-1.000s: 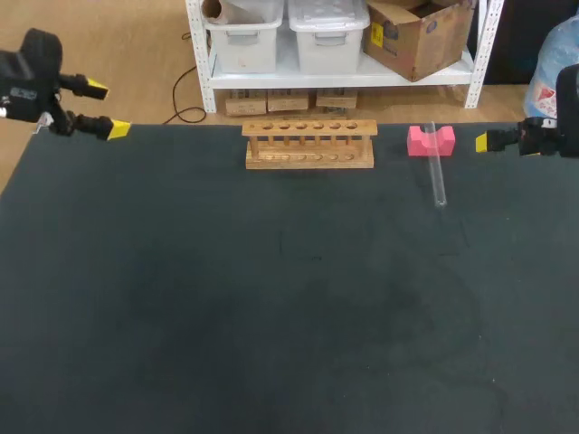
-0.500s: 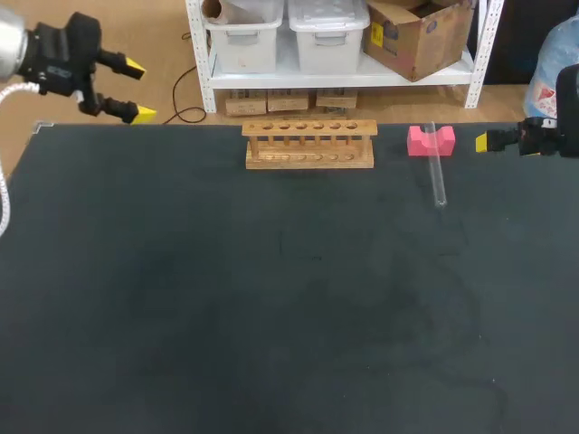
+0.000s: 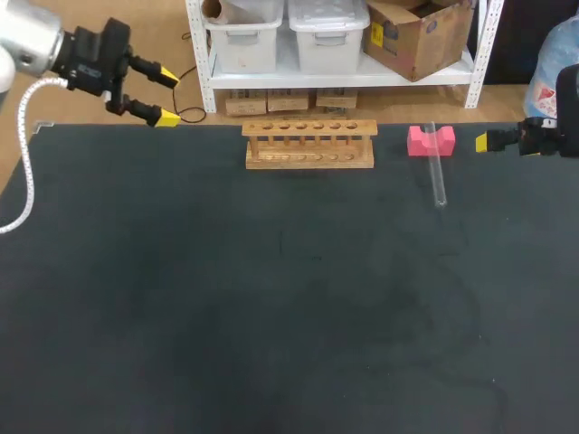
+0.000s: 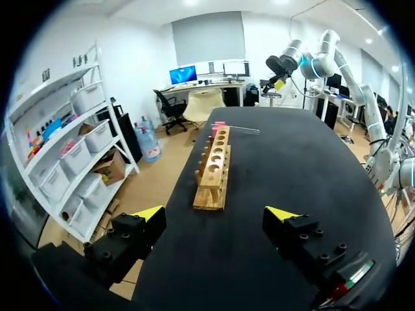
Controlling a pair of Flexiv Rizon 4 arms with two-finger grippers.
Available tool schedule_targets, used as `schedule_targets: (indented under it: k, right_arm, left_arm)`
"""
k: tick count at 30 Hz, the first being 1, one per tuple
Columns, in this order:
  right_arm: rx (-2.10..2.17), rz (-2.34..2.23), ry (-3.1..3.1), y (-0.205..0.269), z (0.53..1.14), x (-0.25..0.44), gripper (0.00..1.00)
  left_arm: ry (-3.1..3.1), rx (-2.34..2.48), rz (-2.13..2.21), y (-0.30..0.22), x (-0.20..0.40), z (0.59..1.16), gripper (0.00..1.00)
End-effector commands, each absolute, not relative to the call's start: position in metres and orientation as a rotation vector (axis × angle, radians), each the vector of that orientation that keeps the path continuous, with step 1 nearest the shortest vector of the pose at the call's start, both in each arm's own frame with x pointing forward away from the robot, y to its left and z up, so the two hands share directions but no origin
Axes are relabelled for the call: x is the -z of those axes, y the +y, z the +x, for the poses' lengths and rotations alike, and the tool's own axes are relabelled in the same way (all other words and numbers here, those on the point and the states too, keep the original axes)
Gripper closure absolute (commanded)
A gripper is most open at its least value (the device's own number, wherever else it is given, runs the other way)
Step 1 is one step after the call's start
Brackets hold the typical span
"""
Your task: Grasp the test tube, adjust it, and insert it.
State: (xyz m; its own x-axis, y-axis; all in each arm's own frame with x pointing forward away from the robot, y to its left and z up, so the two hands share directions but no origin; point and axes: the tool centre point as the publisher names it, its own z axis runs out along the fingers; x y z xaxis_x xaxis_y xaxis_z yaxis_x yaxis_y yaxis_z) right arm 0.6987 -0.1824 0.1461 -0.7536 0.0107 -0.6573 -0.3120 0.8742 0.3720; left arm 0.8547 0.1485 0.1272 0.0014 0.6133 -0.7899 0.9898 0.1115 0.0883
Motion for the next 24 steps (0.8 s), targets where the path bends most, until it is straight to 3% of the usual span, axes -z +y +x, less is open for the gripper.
schedule_targets:
  k: [1, 24]
  right_arm:
    - [-0.609, -0.214, 2.359, -0.1823, 0.6972, -0.1474, 0.0]
    - [-0.609, -0.214, 2.359, -0.1823, 0.6972, -0.1474, 0.0]
  left_arm:
    - [1.682, 0.802, 1.675, 0.1386, -0.1243, 0.8638, 0.0]
    - [1.681, 0.789, 1.671, 0.1348, -0.1226, 0.8544, 0.0]
